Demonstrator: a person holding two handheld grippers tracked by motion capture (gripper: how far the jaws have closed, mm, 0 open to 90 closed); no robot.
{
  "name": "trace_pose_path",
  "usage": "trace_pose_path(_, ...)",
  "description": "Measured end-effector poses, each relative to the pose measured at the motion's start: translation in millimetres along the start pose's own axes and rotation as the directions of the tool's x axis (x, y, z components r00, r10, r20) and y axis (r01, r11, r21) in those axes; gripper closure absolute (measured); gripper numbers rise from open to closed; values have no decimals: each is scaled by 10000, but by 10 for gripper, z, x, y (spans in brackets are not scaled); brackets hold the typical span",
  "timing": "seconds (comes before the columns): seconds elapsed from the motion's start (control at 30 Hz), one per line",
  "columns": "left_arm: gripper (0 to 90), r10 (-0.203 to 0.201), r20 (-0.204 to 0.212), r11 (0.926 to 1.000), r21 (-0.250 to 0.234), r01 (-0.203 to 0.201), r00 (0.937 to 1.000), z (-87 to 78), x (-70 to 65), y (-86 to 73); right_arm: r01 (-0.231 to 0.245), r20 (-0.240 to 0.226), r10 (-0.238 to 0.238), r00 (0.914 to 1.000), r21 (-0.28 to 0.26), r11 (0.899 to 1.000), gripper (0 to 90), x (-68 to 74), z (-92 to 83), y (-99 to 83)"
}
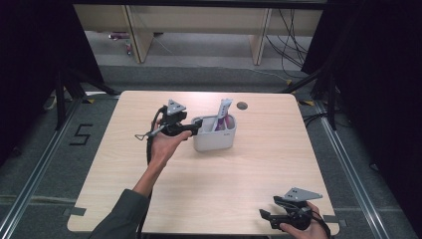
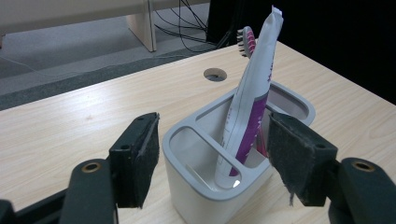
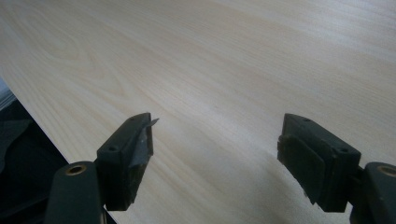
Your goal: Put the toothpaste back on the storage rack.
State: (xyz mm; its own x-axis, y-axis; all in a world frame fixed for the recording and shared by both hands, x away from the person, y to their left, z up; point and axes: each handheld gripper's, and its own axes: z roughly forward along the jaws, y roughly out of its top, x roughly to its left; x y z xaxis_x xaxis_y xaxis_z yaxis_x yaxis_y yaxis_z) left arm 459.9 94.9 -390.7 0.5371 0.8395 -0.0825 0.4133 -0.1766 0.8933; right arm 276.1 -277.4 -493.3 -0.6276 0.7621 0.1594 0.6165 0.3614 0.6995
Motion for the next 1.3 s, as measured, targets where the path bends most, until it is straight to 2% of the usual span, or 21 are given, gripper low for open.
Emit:
trace_pose_path(0.1,320,-118,120,9999,-52,119,9999,-32,12,-18,-8,89,8,10000,30,10000,266,0,-4,1)
trace_pose_path(0.23,313,-554,557,9982,-214,566,9969,-118,4,-66,-27,2,27,10000,-16,10000,266,-1,-6,0)
trace_pose_path(0.27,312,-498,580,9985,-218,511,9971,-140,3,-79,33,29,-32,10000,-114,9999,266,-6,-2,-2)
trace_pose_path(0.33,309,-434,602,9988,-210,447,9972,-173,6,-113,-286,9,286,9996,27,9996,266,11,-12,-6)
trace_pose_path(0.43,300,-311,492,9993,-186,321,9983,-212,23,-169,-352,3,352,9994,108,9993,266,22,-18,-6)
trace_pose_path(0.53,298,-362,510,9989,-263,375,9980,-259,41,-237,-308,25,308,9995,72,9995,266,21,-20,-10)
trace_pose_path(0.6,296,-364,577,9989,-284,381,9977,-309,33,-283,-35,108,35,9999,-11,10000,266,-1,-23,-10)
trace_pose_path(0.63,296,-307,615,9990,-308,327,9976,-340,27,-309,-366,9,366,9993,55,9993,265,19,-24,-15)
trace_pose_path(0.67,297,-293,634,9989,-346,316,9976,-364,22,-329,-91,129,91,9999,6,10000,266,-2,-27,-13)
trace_pose_path(0.7,297,-241,629,9991,-347,263,9977,-381,22,-343,-81,128,81,9999,-10,10000,266,-3,-26,-15)
trace_pose_path(0.8,290,-144,702,9994,-296,165,9974,-432,17,-403,-103,147,104,9998,-79,9999,266,1,-25,-20)
trace_pose_path(0.83,289,-85,712,9996,-276,105,9974,-448,14,-424,-287,79,287,9996,-52,9996,266,14,-25,-22)
trace_pose_path(0.87,289,-30,696,9996,-285,49,9976,-467,10,-450,-92,150,94,9998,-93,9999,266,0,-27,-20)
trace_pose_path(0.9,289,-15,682,9996,-279,34,9977,-477,6,-467,-377,37,377,9993,64,9993,266,17,-31,-19)
trace_pose_path(0.97,289,7,708,9996,-277,13,9975,-499,0,-512,-429,-3,429,9991,69,9991,266,18,-33,-22)
trace_pose_path(1.03,289,66,739,9996,-275,-46,9972,-523,0,-553,-269,54,269,9996,-20,9996,266,-1,-32,-25)
trace_pose_path(1.07,289,22,729,9996,-294,-1,9973,-534,-3,-571,-450,40,449,9990,20,9990,266,14,-34,-29)
trace_pose_path(1.1,289,33,789,9994,-337,-7,9969,-541,1,-589,-151,156,152,9998,-37,9999,266,-4,-36,-26)
trace_pose_path(1.23,280,103,1054,9994,-329,-69,9944,-581,6,-650,-132,177,132,9998,-27,9999,266,0,-35,-27)
trace_pose_path(1.27,277,135,1035,9994,-326,-101,9945,-598,3,-670,-299,-6,299,9996,-70,9995,266,4,-21,-31)
trace_pose_path(1.3,274,145,1046,9995,-293,-114,9944,-610,3,-683,-384,36,384,9993,-50,9993,266,11,-22,-32)
